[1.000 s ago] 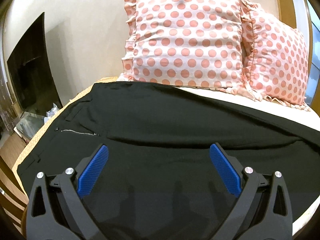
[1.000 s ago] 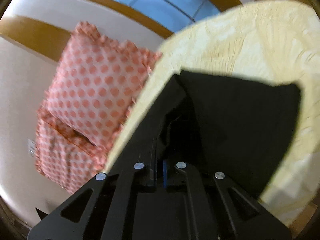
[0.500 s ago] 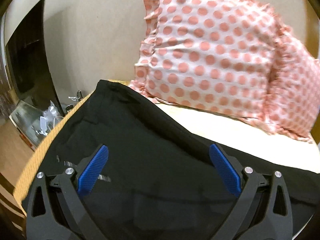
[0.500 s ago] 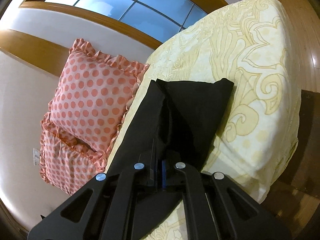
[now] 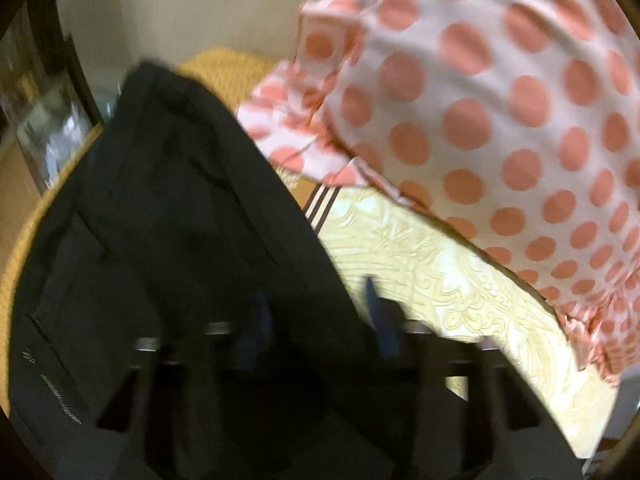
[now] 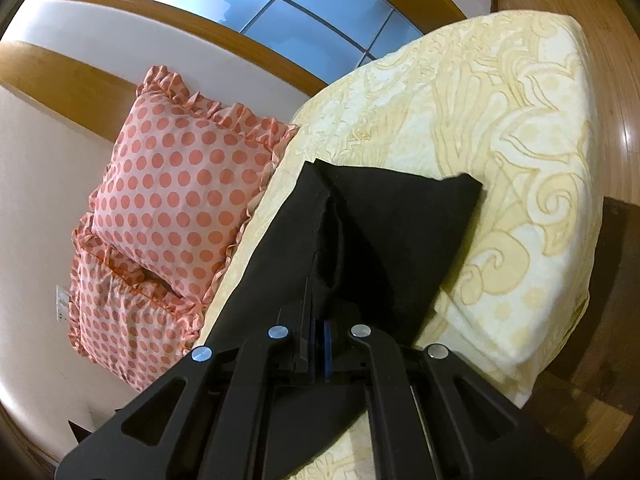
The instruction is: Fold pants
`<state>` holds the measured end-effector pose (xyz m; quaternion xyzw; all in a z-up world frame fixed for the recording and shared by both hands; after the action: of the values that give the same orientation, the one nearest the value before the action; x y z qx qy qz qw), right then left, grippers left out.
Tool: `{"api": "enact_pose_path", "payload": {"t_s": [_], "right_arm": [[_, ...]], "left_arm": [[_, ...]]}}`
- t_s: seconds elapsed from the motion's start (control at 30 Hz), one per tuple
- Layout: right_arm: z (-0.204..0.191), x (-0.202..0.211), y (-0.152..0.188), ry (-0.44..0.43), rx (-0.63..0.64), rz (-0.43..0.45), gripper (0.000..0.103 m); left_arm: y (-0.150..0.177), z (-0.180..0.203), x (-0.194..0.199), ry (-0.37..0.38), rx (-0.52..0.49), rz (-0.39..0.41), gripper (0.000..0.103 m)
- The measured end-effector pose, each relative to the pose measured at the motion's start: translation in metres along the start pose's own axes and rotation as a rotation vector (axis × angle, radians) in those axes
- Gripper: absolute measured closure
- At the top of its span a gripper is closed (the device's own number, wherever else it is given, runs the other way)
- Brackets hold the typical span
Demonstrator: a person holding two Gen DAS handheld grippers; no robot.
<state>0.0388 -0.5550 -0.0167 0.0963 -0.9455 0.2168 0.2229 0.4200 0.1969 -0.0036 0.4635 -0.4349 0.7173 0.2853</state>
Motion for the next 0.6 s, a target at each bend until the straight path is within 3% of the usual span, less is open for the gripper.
{"api": "enact_pose_path", "payload": {"t_s": [0.07,0.17,0.3,0.43,0.6], "right_arm": [[-0.005,-0.003,-0.004,0.004,0.029,0.005,0.101],[-0.013,-0.009,-0.014,0.013,0.066,0.012,0.101],[-0.026,-0.011,-0.031,0.014,0.104,0.038,0.101],[-0.032,0.004,-0.043,-0.005,0.122,0.089,0.101],[-0.007,0.003,-0.038,0.061,0.073,0.062,0.101]], "left_arm": [[0.004,-0.015,0.007,0.041,0.055,0.018,0.086],[0.019,-0.035,0.034,0.085,0.074,0.051,0.089],[0.064,-0.058,0.103,0.117,0.024,0.157,0.090],[0.147,-0.093,0.178,0.136,0.014,0.284,0.089],[0.249,-0.155,0.180,0.120,0.108,0.291,0.088]]}}
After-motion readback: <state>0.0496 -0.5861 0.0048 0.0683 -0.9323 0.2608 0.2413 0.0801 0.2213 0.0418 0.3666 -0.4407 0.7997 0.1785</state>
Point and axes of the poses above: each gripper's, at about its wrist camera, not at the fingertips, and x roughly against the way its jaws point, z to its right, y to its underside, the point moved 5 cm from there along -x, roughly the way its jaws point, and after that the axes turned 3 degrees about -z, right-handed, at the moved point
